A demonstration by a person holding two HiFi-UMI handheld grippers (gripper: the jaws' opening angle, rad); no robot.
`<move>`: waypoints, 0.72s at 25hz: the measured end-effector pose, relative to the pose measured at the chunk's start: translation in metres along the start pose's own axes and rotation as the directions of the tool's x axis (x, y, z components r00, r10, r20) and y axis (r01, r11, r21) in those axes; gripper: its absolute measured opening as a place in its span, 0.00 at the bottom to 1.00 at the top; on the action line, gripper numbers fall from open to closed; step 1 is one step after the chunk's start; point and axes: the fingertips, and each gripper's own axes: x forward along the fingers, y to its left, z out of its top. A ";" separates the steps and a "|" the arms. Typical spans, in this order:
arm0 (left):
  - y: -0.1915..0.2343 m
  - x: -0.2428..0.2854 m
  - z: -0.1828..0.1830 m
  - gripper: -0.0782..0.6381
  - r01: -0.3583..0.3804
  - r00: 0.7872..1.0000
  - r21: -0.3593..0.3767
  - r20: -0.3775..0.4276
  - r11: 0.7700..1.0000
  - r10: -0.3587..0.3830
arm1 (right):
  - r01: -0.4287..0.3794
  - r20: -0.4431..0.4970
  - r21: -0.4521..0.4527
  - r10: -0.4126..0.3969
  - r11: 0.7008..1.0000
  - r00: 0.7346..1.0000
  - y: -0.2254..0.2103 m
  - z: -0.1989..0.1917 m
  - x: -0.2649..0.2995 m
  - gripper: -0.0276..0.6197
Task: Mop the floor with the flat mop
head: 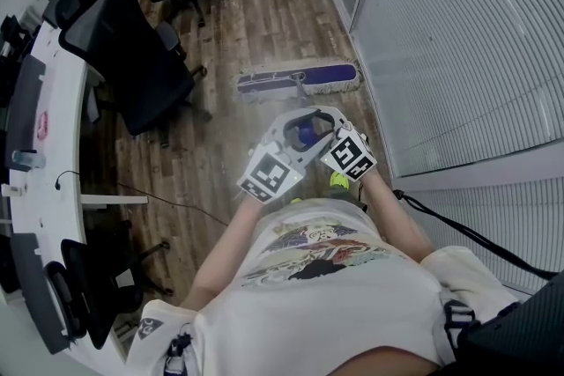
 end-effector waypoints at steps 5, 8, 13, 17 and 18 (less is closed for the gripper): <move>-0.009 -0.004 0.025 0.32 -0.008 0.998 0.082 0.065 0.997 0.002 | -0.006 0.003 0.018 0.006 1.000 1.000 0.000 -0.005 -0.006 0.28; -0.017 -0.003 0.025 0.32 -0.001 0.999 0.180 0.045 0.984 -0.008 | -0.017 0.006 0.052 0.016 0.998 1.000 0.003 -0.007 -0.009 0.28; -0.028 0.007 0.008 0.29 0.053 0.999 0.361 -0.017 0.931 -0.050 | -0.042 0.008 0.089 0.042 0.995 0.999 0.000 -0.012 -0.016 0.29; -0.034 0.017 0.008 0.25 0.075 0.997 0.376 -0.028 0.924 -0.070 | -0.051 -0.003 0.089 0.052 0.995 0.999 -0.005 -0.018 -0.023 0.29; -0.037 0.020 0.008 0.25 0.082 0.997 0.373 -0.034 0.924 -0.075 | -0.051 -0.005 0.091 0.052 0.995 0.999 -0.005 -0.020 -0.026 0.29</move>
